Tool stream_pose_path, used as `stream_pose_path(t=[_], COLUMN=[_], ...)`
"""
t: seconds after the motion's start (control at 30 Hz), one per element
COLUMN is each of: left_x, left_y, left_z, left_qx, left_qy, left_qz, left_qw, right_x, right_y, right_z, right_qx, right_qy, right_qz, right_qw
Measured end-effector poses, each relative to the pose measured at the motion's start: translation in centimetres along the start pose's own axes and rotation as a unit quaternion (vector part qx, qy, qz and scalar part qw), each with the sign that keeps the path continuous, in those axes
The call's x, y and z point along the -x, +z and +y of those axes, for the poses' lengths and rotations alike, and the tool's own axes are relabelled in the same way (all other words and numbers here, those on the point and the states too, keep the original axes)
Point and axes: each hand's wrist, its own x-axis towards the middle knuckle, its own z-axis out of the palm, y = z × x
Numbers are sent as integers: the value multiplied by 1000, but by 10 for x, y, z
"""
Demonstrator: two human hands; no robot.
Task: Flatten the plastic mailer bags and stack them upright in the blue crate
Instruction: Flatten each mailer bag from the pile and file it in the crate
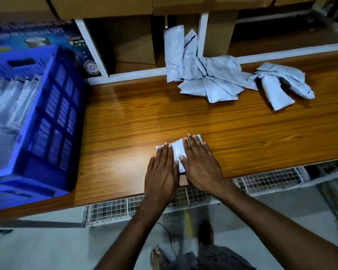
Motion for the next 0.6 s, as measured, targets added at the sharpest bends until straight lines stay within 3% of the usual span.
stream_pose_path(t=[0.13,0.23,0.47,0.6], left_x=[-8,-15,-5,-9], left_y=[12,12,11,5], left_z=[2,3,11,8], left_qx=[-41,-70,-65,-26], left_qy=[-10,-8,-36,-43], left_qz=[28,31,23,-24], left_qw=[999,997,997,998], right_x=[-9,-20,-17,-23], right_y=[6,3,11,-3], right_z=[6,16,25,30], right_qx=[-15,-26,-26,-46], right_qy=[-3,-20,-52,-65], right_qz=[17,-15,-4,-74], right_qw=[1000,999,998,994])
